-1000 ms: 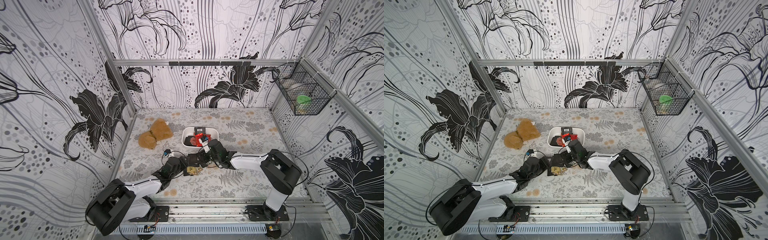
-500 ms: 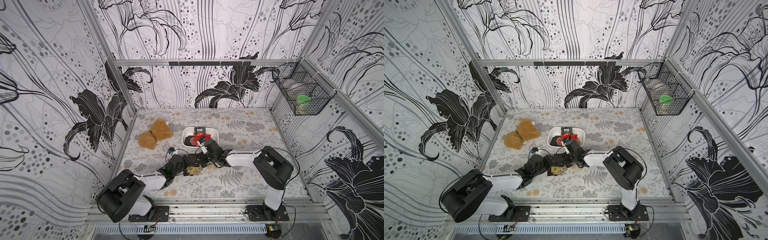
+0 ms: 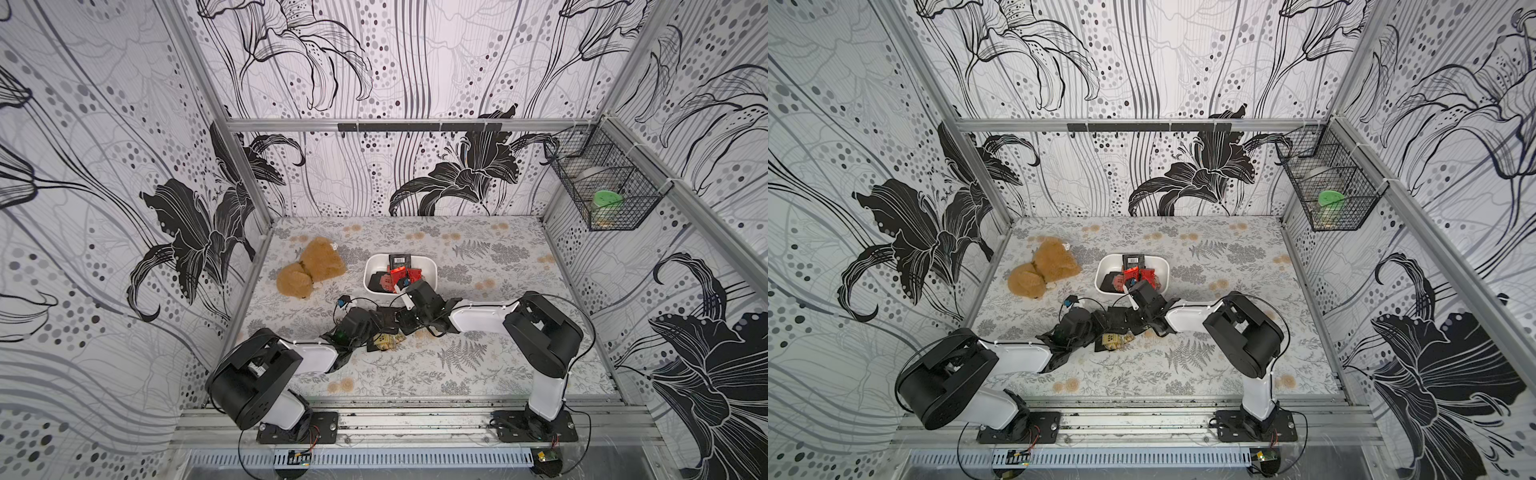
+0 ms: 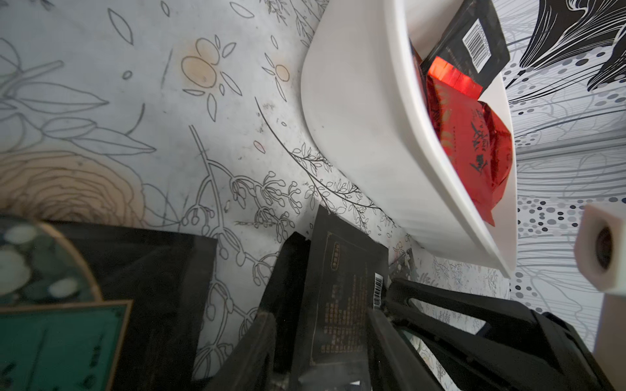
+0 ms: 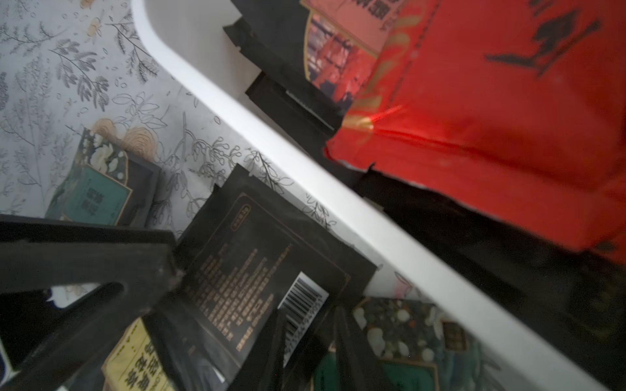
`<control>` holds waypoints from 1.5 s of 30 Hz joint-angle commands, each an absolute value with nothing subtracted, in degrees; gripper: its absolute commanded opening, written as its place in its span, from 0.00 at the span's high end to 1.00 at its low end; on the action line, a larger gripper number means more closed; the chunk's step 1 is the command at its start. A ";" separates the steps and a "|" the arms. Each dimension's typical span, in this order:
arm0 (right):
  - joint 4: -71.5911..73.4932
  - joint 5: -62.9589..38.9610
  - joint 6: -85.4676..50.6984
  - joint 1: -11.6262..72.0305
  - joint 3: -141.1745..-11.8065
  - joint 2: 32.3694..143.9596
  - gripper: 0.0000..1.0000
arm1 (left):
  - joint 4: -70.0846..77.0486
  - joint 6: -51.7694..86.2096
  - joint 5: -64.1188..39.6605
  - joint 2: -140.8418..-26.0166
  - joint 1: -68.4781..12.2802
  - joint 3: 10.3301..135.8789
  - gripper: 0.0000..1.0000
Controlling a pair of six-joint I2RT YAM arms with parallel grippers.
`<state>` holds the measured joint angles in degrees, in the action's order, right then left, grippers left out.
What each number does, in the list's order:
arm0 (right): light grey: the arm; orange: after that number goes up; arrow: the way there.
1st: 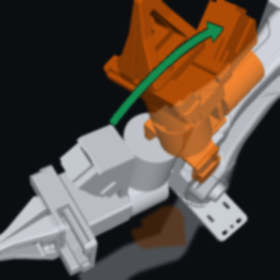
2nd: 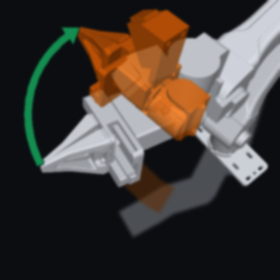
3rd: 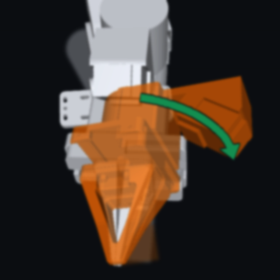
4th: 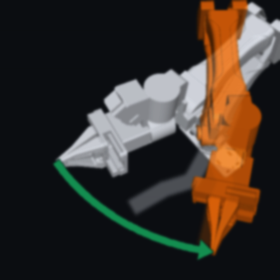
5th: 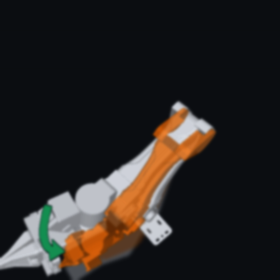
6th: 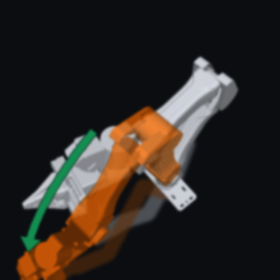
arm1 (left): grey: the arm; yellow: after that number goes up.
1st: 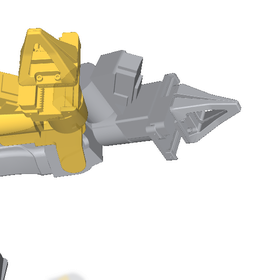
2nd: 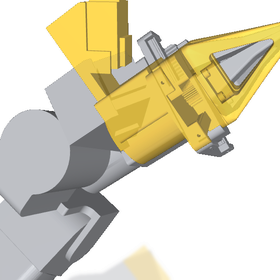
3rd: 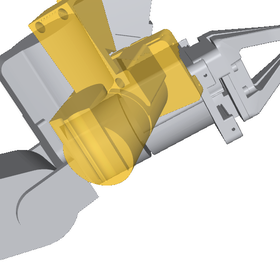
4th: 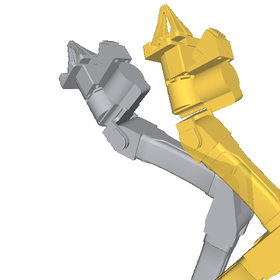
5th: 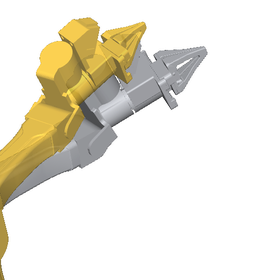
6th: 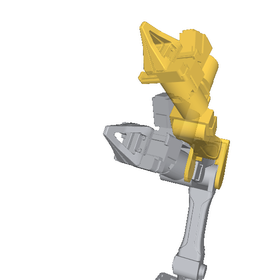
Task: Put the tea bags into the storage box
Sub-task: Pick up the tea bag from the center of the board.
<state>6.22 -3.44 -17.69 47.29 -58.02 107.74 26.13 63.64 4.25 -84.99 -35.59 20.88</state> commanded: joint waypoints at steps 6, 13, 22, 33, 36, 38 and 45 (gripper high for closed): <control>4.12 -3.32 -17.50 47.99 -60.18 109.75 0.70 | 28.33 64.15 3.12 -87.27 -35.77 22.46 0.54; 3.64 -3.89 -17.42 48.08 -60.92 110.58 0.70 | 32.78 65.42 -0.96 -88.35 -35.77 22.10 0.58; 3.96 -4.98 -17.15 48.08 -60.72 110.25 0.70 | 34.66 66.36 -2.37 -88.10 -35.77 21.36 0.75; 8.56 -3.89 -16.44 48.34 -56.33 105.09 0.68 | 24.31 64.05 0.99 -81.57 -35.77 21.99 1.00; 10.87 -1.27 -16.44 48.34 -53.54 101.81 0.68 | 19.85 61.87 1.49 -77.18 -35.76 21.90 1.00; 13.11 0.78 -16.46 48.34 -50.94 98.85 0.67 | 14.12 59.29 1.28 -74.09 -35.72 23.18 1.00; 14.20 12.05 -17.44 48.34 -45.63 91.17 0.58 | -2.72 56.10 10.45 -59.84 -35.77 23.65 1.00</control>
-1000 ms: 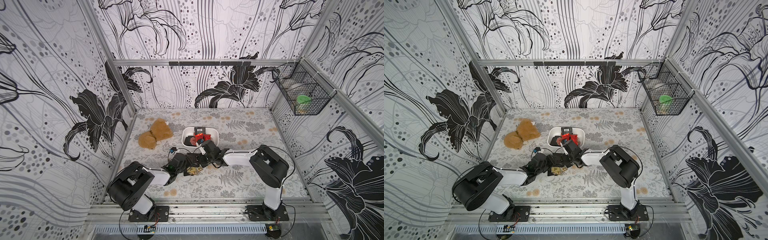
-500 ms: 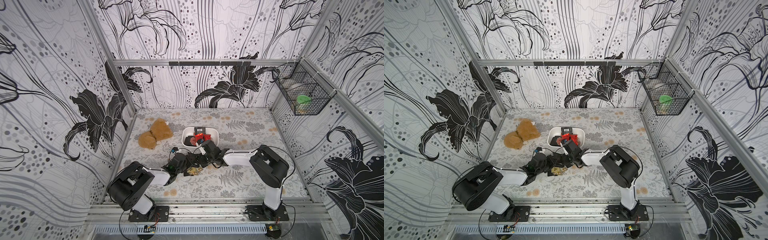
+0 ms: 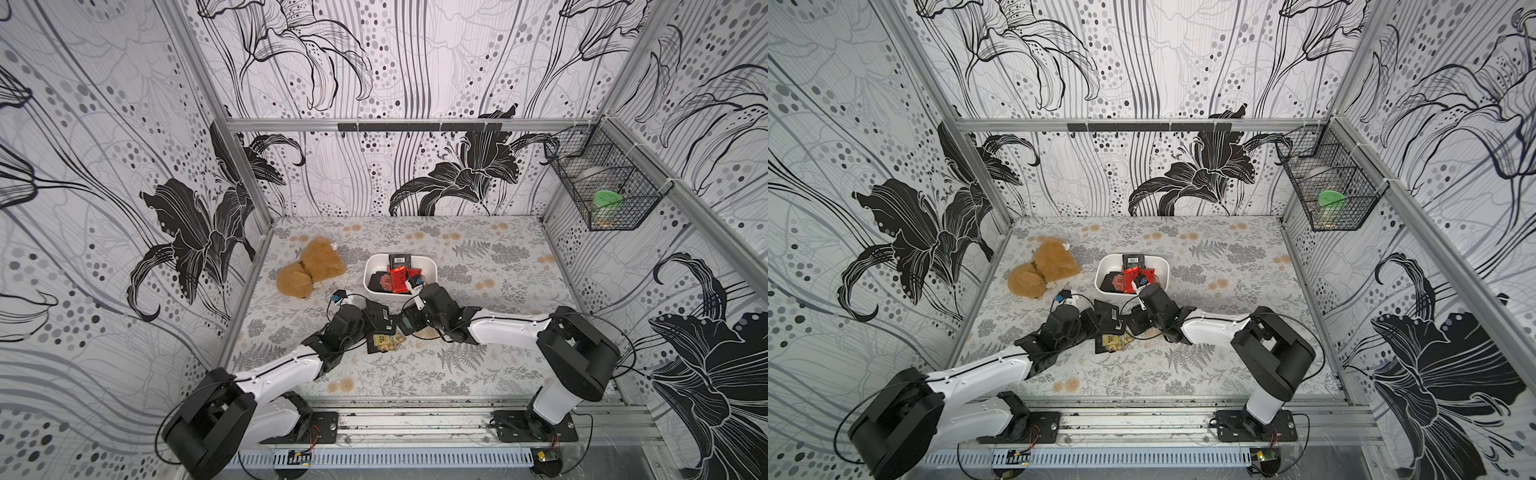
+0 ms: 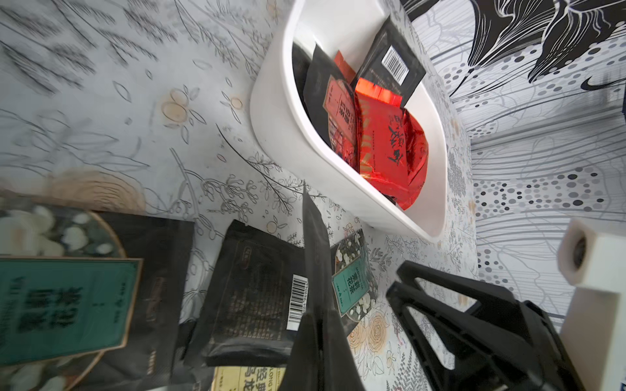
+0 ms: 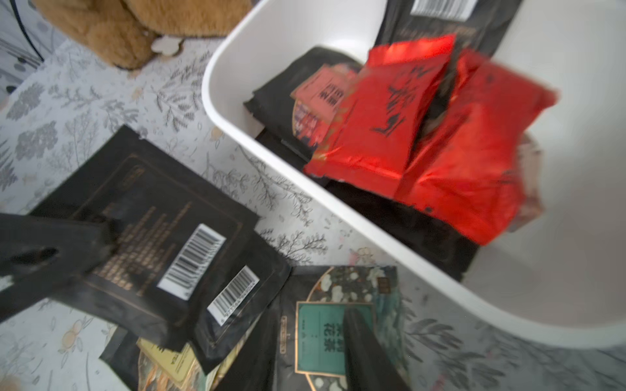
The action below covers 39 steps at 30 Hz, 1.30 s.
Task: Put the tea bags into the storage box
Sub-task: Pick up the tea bag from the center of the board, then place the tea bag in the storage box.
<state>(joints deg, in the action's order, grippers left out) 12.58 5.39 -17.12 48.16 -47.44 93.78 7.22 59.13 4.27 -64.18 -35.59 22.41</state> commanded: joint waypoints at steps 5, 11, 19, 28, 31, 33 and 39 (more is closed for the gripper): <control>14.98 14.16 -18.80 48.26 -43.62 88.11 0.48 | -9.96 53.32 15.53 -55.17 -35.77 29.52 1.00; 15.58 11.01 -20.61 46.53 -42.31 86.64 0.45 | -7.33 50.85 15.22 -64.66 -35.77 40.44 1.00; 21.80 -1.00 -25.15 38.31 -37.54 85.27 0.45 | -2.33 48.75 15.32 -85.27 -35.66 56.67 1.00; 23.88 -4.15 -24.84 38.15 -36.85 85.46 0.43 | -4.60 47.35 15.78 -99.23 -34.66 67.89 0.89; 24.12 -5.27 -24.54 38.22 -37.26 85.87 0.43 | -6.34 46.91 18.37 -98.17 -34.19 67.10 0.66; 24.44 -6.70 -24.23 38.24 -37.57 86.57 0.42 | -7.49 46.85 20.49 -96.40 -33.45 65.50 0.48; 24.84 -11.87 -23.74 38.41 -39.61 90.09 0.43 | -11.77 48.04 28.84 -86.96 -32.39 58.91 0.29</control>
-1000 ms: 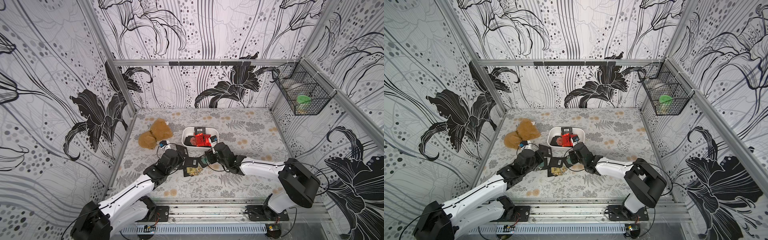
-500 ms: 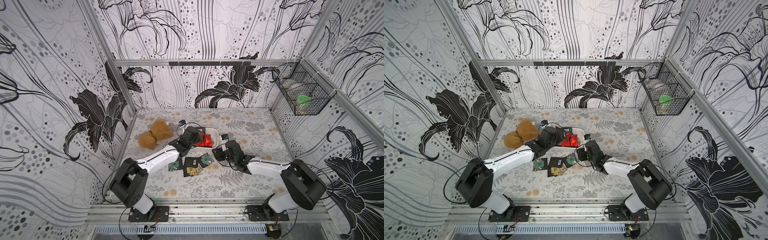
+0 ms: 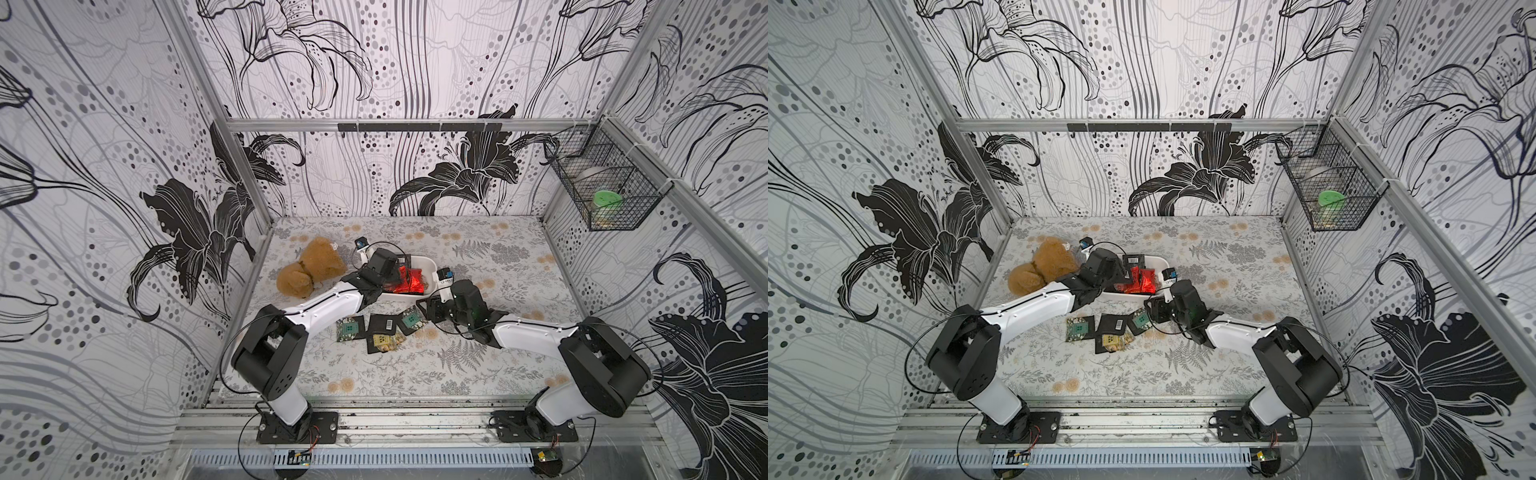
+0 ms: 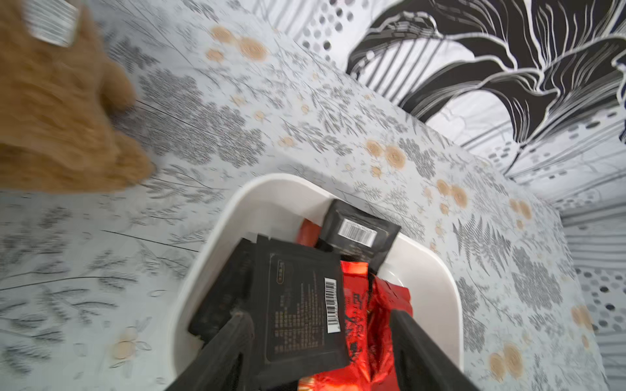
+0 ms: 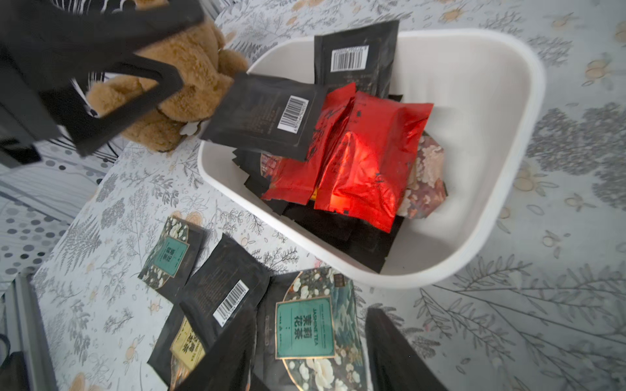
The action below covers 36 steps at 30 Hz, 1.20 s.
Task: Put the tea bags into the storage box
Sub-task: Place the tea bag in the storage box, then pick up the tea bag from the center of the board.
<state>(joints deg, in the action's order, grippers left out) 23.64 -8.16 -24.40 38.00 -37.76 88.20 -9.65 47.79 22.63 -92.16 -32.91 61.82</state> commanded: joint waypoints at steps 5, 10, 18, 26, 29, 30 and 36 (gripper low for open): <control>22.09 -11.88 -21.25 40.99 -42.78 92.47 0.43 | -9.68 50.83 28.72 -77.44 -32.28 49.07 0.23; 18.52 -8.91 -17.42 45.96 -46.40 94.66 0.44 | -6.95 53.41 19.44 -71.77 -32.27 40.48 0.24; 11.81 -9.94 -15.57 49.09 -53.56 102.00 0.47 | 5.12 56.79 5.55 -70.92 -32.34 26.54 0.36; 6.47 -7.35 -15.53 49.39 -57.70 106.27 0.58 | 8.89 57.16 5.71 -74.96 -32.45 24.35 0.41; 5.04 -6.62 -15.39 49.39 -58.69 107.25 0.62 | 10.55 57.18 5.58 -76.40 -32.47 23.98 0.42; 4.80 -6.44 -15.37 49.39 -59.04 107.62 0.64 | 10.46 57.17 5.56 -76.78 -32.50 24.21 0.42; 2.84 -6.50 -15.32 49.39 -60.96 109.50 0.70 | 12.22 57.21 7.06 -77.98 -32.52 23.56 0.44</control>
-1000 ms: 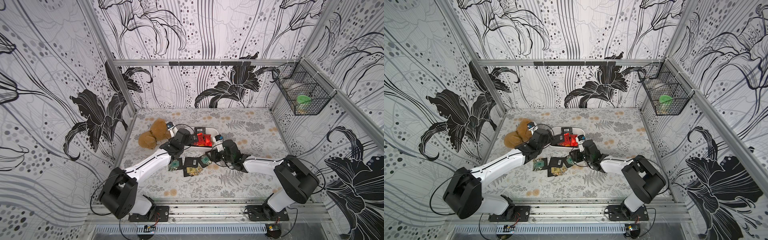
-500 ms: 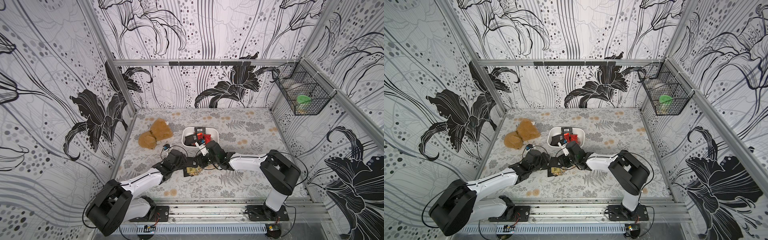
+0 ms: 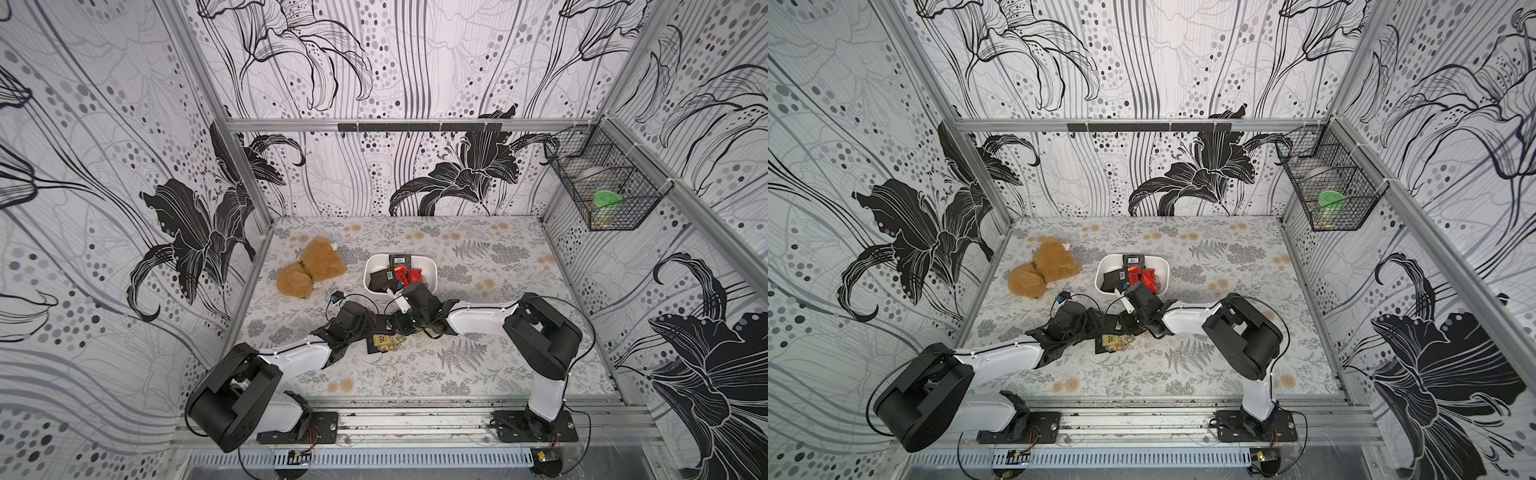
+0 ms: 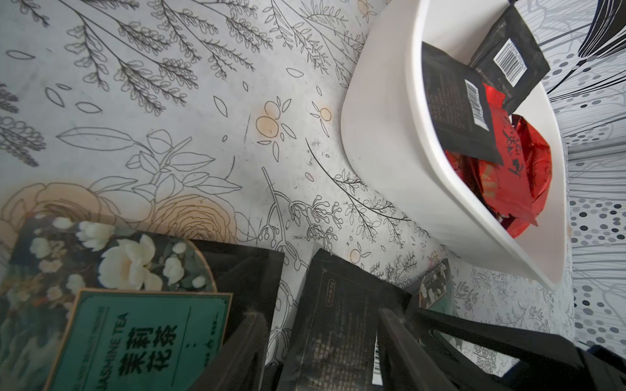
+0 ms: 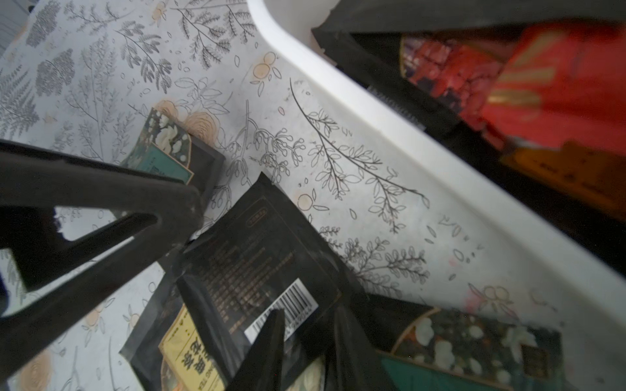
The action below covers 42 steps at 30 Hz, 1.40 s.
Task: Put the tea bags into the storage box
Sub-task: Pick up the tea bag from the center of the board.
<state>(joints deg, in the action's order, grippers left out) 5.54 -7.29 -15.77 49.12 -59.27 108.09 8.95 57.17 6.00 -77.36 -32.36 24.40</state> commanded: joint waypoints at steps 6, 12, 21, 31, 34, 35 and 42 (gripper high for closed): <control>1.10 -6.22 -15.10 49.39 -62.22 110.71 0.75 | 13.58 57.65 5.77 -80.81 -32.51 23.88 0.45; -0.07 -6.24 -15.02 49.39 -63.15 111.55 0.77 | 13.62 58.31 5.90 -83.01 -32.51 24.35 0.45; -0.43 -6.33 -14.90 49.48 -63.63 112.07 0.78 | 16.99 59.42 2.36 -84.16 -32.48 23.86 0.51; -0.76 -6.48 -15.03 49.42 -64.04 112.42 0.78 | 19.54 59.77 -0.79 -85.35 -32.54 23.72 0.57; -0.74 -6.50 -15.03 49.48 -63.96 112.46 0.78 | 19.33 59.95 -1.24 -83.78 -32.61 23.64 0.62; -0.70 -6.58 -15.03 49.46 -64.00 112.47 0.78 | 19.50 60.10 -1.30 -83.18 -32.59 23.56 0.62; -0.82 -7.11 -15.06 49.42 -64.23 112.68 0.79 | 21.43 60.69 -2.59 -77.16 -32.86 21.86 0.62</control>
